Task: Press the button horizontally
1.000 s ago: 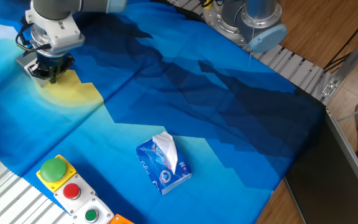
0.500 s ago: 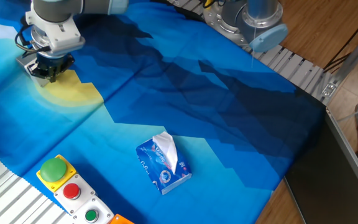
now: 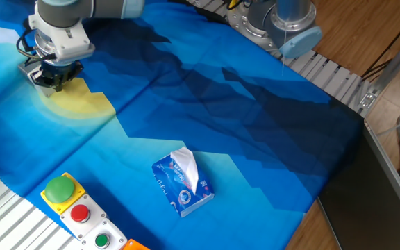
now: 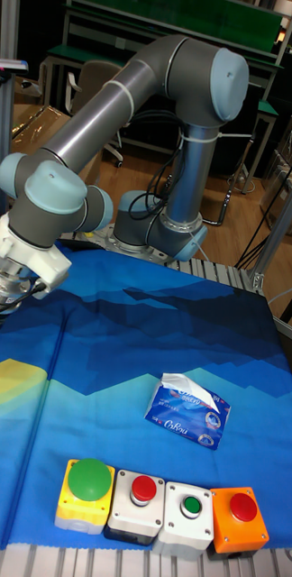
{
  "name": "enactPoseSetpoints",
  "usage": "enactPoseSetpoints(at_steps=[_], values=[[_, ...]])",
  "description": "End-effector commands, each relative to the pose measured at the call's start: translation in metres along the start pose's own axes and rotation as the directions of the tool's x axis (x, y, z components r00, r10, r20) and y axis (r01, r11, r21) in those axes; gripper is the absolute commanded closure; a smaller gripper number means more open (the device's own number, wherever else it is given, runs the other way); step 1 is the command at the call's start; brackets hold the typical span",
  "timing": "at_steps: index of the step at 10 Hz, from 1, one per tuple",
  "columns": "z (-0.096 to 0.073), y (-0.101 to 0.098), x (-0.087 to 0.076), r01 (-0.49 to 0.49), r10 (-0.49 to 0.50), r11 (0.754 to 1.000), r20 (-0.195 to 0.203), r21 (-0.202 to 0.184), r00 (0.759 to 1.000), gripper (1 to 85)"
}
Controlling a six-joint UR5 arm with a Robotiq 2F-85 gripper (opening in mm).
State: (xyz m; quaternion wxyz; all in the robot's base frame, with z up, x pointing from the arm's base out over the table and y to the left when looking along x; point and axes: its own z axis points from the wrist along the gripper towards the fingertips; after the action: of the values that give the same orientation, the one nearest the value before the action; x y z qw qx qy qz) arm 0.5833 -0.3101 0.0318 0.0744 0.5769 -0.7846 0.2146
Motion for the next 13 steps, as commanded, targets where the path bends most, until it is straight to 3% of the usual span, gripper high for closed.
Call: enactPoseSetpoints(at_steps=[1, 2, 3, 5, 8, 9, 10, 11, 13], values=[[-0.005, 0.000, -0.004, -0.029, 0.029, 1.000, -0.046, 0.003, 0.998, 84.7], [-0.001, -0.001, -0.002, -0.029, 0.029, 1.000, -0.049, 0.004, 0.998, 84.7], [0.002, 0.001, -0.001, -0.030, 0.030, 0.999, -0.031, -0.009, 0.999, 84.7], [-0.007, 0.009, -0.011, -0.074, 0.075, 0.996, 0.019, -0.045, 0.997, 84.7], [-0.024, 0.025, -0.026, -0.192, 0.204, 0.973, 0.090, -0.129, 0.975, 84.7], [-0.035, 0.030, -0.036, -0.310, 0.335, 0.932, 0.120, -0.188, 0.935, 84.7], [-0.049, 0.040, -0.051, -0.441, 0.491, 0.853, 0.138, -0.280, 0.860, 84.7], [-0.066, 0.046, -0.071, -0.543, 0.630, 0.749, 0.155, -0.380, 0.761, 84.7], [-0.092, 0.050, -0.089, -0.667, 0.806, 0.549, 0.109, -0.504, 0.581, 84.7]])
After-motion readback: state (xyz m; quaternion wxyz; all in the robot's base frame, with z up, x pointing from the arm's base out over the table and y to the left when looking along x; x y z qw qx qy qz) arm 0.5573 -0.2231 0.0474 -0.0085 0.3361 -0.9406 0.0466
